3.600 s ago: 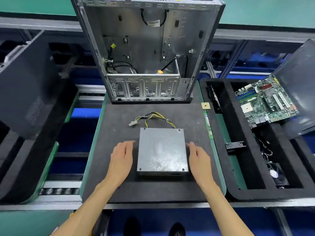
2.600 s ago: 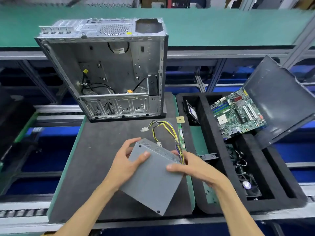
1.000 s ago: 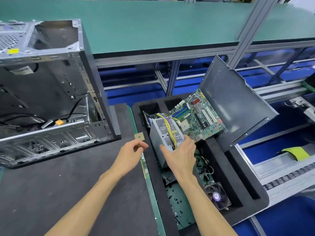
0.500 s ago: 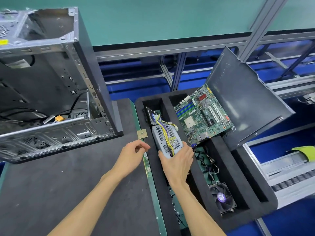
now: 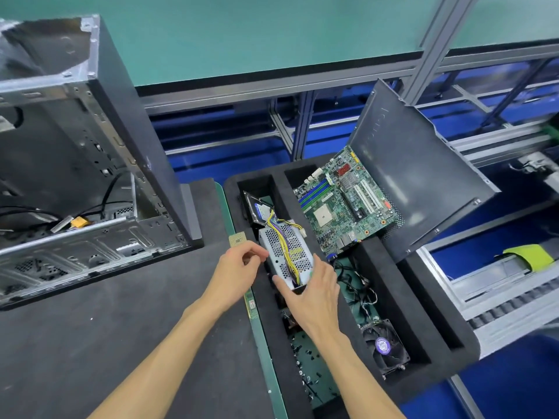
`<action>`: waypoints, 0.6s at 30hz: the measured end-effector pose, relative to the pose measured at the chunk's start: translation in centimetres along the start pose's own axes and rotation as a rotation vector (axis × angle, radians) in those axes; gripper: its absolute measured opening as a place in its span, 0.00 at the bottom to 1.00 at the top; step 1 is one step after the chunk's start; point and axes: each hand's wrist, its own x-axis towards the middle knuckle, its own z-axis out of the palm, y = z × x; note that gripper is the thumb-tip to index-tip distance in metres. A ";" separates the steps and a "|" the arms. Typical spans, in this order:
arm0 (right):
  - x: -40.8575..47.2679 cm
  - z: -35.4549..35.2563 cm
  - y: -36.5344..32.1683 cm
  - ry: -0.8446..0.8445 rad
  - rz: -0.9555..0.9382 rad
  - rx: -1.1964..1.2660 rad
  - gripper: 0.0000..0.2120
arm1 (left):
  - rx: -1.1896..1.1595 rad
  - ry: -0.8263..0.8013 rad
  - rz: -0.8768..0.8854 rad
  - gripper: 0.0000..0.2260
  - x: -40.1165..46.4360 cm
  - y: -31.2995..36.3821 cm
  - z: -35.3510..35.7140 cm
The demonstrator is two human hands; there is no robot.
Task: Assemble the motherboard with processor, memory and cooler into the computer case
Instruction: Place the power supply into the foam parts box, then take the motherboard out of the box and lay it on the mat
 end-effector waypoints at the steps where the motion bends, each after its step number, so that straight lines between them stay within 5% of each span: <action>1: -0.1 -0.6 0.5 0.002 -0.023 0.060 0.40 | -0.008 0.010 0.017 0.15 0.2 0.3 0.4; 6: 2.4 -3.9 2.0 0.248 0.280 0.561 0.12 | -0.031 0.062 0.120 0.15 2.0 2.7 2.4; 10: 6.8 -6.0 3.2 0.383 0.535 0.744 0.24 | -0.042 0.036 0.171 0.14 3.8 4.6 4.3; 18: 12.0 -6.1 4.6 0.377 0.598 0.823 0.40 | 0.035 -0.004 0.257 0.11 6.7 6.8 7.3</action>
